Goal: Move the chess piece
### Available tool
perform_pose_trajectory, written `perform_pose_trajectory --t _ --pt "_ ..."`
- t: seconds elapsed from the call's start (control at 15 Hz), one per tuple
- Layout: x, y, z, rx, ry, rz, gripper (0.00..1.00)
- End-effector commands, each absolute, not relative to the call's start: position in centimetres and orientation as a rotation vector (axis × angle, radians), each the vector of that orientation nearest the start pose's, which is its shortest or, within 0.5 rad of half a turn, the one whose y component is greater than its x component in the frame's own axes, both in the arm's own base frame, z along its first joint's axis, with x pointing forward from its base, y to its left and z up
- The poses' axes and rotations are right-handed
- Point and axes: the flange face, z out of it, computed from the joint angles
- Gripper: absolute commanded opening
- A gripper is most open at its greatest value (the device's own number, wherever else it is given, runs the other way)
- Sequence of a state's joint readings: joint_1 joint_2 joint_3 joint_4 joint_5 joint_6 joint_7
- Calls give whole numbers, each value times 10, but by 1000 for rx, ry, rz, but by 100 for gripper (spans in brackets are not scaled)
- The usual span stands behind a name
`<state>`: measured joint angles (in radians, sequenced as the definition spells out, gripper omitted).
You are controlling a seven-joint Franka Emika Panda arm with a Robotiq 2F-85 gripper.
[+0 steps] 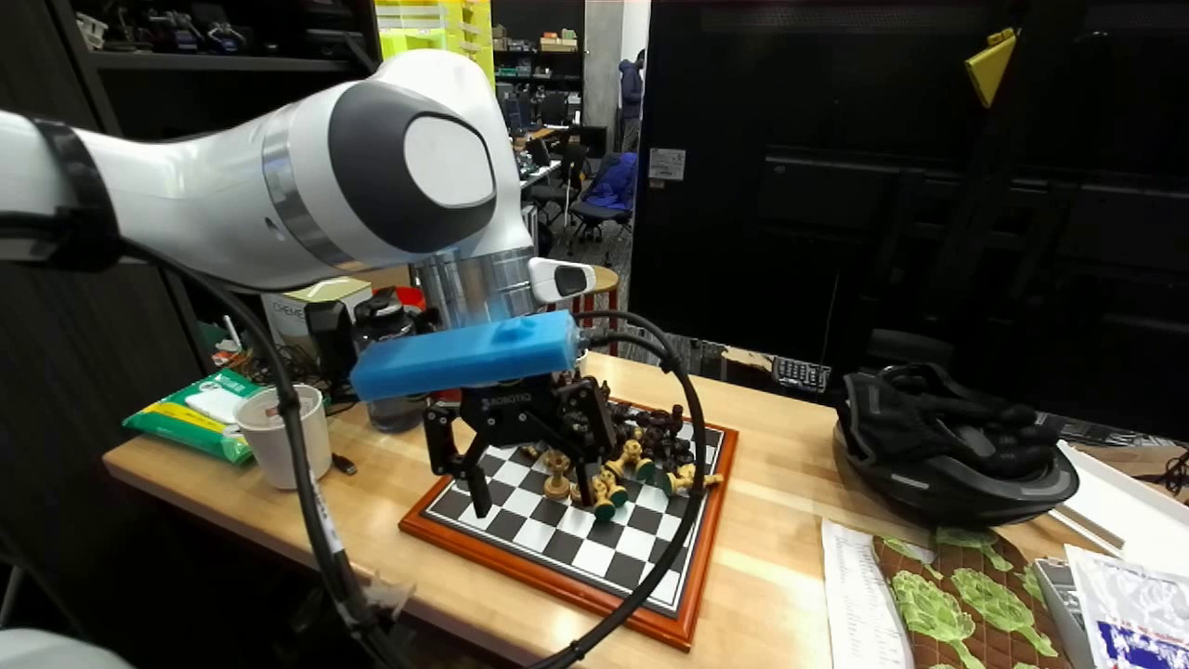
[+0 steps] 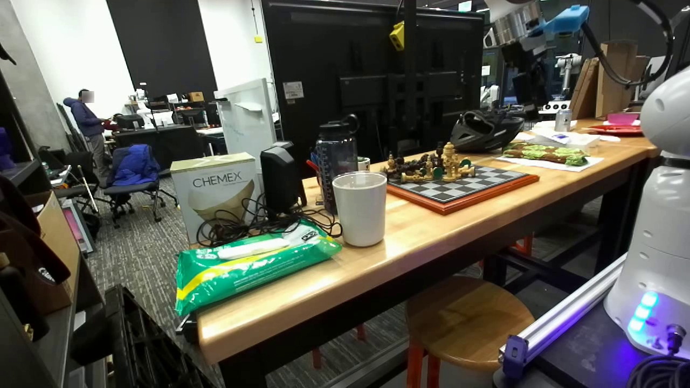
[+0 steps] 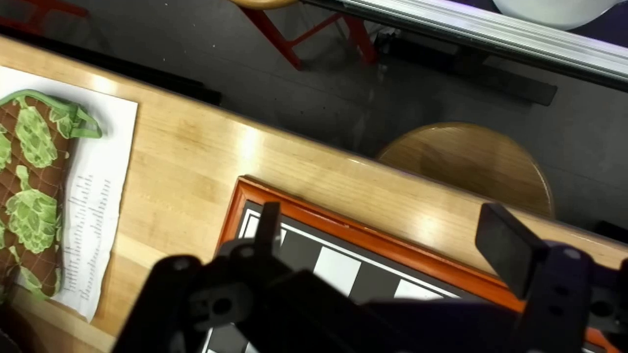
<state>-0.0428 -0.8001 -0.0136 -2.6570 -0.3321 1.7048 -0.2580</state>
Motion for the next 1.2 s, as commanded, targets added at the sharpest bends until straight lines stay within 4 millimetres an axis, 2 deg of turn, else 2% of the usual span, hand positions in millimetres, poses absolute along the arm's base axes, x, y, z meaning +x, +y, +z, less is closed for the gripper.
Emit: perform_pose_trajectory --t 0.0,0.33,0.53,0.8,1.13 --pt "308 -43 469 -3379 -518 285 100" --pt "344 -31 472 -3356 -623 81 100" --pt "367 -33 477 -3298 -611 -53 100" --pt "388 -35 479 -3201 -577 -194 100" --pt "406 -33 462 -3159 -576 -227 100"
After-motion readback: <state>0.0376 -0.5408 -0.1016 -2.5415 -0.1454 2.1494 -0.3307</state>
